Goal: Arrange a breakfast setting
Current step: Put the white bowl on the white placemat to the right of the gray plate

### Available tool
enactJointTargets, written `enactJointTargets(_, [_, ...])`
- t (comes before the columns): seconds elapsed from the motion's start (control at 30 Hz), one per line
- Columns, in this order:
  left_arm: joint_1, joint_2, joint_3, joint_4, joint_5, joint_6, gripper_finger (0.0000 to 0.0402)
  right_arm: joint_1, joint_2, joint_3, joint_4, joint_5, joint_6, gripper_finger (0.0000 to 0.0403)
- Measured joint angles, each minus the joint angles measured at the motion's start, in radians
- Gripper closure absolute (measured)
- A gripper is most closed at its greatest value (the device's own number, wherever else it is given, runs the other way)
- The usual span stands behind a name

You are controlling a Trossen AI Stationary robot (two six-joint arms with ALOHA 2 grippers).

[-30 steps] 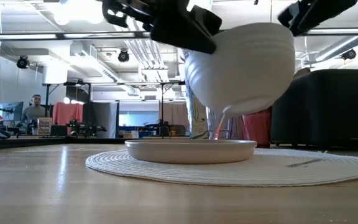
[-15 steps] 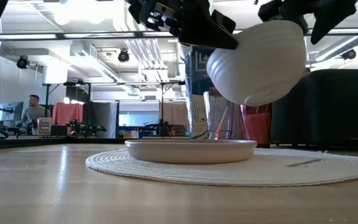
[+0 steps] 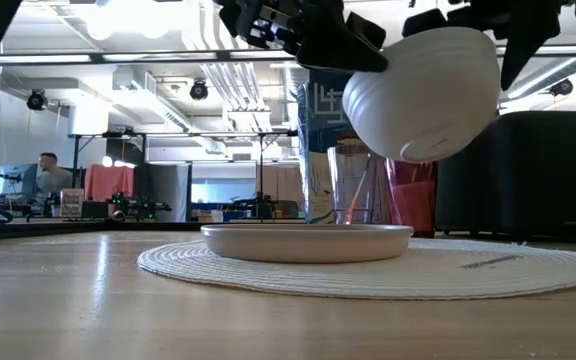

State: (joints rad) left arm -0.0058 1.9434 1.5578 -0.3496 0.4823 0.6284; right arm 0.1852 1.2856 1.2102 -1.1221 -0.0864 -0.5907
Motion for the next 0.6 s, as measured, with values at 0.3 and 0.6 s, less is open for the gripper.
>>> enactJointTargets(0.3, [0.004, -0.001, 0.0, 0.02, 0.0, 0.004, 0.0393, 0.002, 0.02, -0.002, -0.015, -0.049, -0.051, 0.0387])
enactJointTargets(0.6, [0.003, -0.001, 0.001, 0.067, -0.051, -0.064, 0.031, -0.001, 0.025, 0.008, 0.001, -0.045, -0.049, 0.0395])
